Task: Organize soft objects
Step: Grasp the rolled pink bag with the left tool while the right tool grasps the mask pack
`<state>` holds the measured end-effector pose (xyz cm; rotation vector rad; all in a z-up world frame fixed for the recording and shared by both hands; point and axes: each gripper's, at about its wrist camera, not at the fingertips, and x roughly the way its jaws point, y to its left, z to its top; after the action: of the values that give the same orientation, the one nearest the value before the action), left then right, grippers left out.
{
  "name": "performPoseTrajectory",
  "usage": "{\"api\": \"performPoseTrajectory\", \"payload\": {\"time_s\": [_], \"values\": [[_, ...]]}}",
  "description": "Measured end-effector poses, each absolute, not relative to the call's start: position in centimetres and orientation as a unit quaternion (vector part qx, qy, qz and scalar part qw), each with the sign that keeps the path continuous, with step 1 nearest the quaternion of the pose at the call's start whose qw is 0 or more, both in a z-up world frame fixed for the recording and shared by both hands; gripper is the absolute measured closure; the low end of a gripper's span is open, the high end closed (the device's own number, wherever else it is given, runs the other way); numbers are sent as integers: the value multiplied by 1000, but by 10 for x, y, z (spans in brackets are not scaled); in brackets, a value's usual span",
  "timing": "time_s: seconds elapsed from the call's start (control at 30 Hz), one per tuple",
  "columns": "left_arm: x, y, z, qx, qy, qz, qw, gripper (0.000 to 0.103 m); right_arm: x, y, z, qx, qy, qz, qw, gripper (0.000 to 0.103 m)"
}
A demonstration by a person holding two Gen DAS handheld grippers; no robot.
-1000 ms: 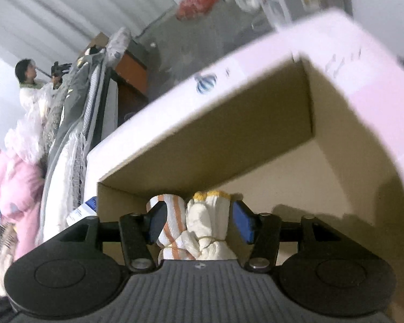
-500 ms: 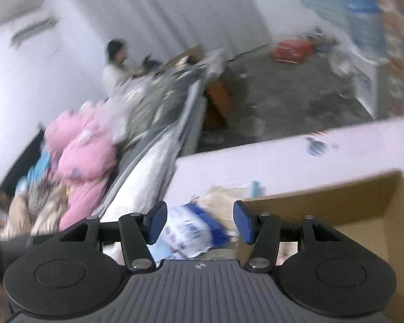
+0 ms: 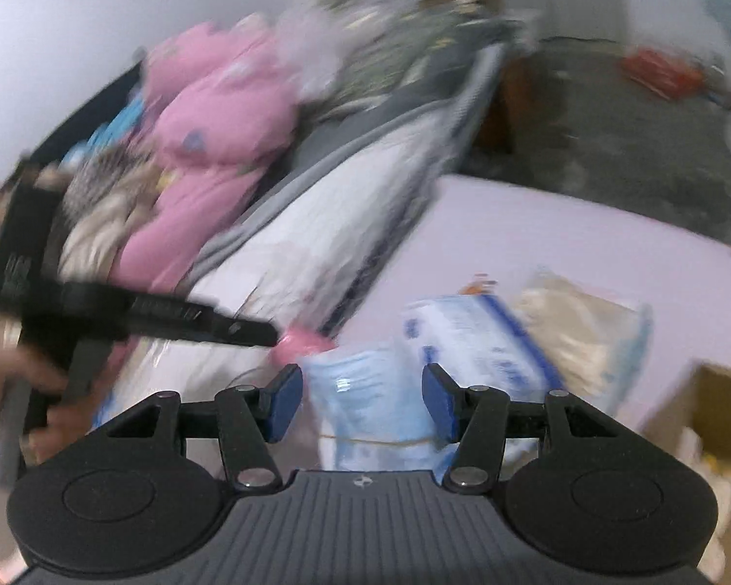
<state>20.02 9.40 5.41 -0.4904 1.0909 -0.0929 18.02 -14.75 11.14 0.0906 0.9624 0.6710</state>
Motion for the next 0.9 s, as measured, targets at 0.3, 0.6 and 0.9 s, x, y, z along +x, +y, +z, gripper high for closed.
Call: {"api": "performPoseTrajectory", "payload": {"time_s": [0.3, 0.6, 0.9], "values": [[210, 119, 31, -332, 554, -35, 763, 55, 172, -94, 85, -107, 430, 311, 841, 61], [222, 99, 4, -296, 587, 7, 753, 55, 170, -90, 66, -134, 425, 294, 846, 60], [232, 103, -3, -337, 565, 17, 753, 58, 183, -108, 64, -92, 431, 288, 850, 60]]}}
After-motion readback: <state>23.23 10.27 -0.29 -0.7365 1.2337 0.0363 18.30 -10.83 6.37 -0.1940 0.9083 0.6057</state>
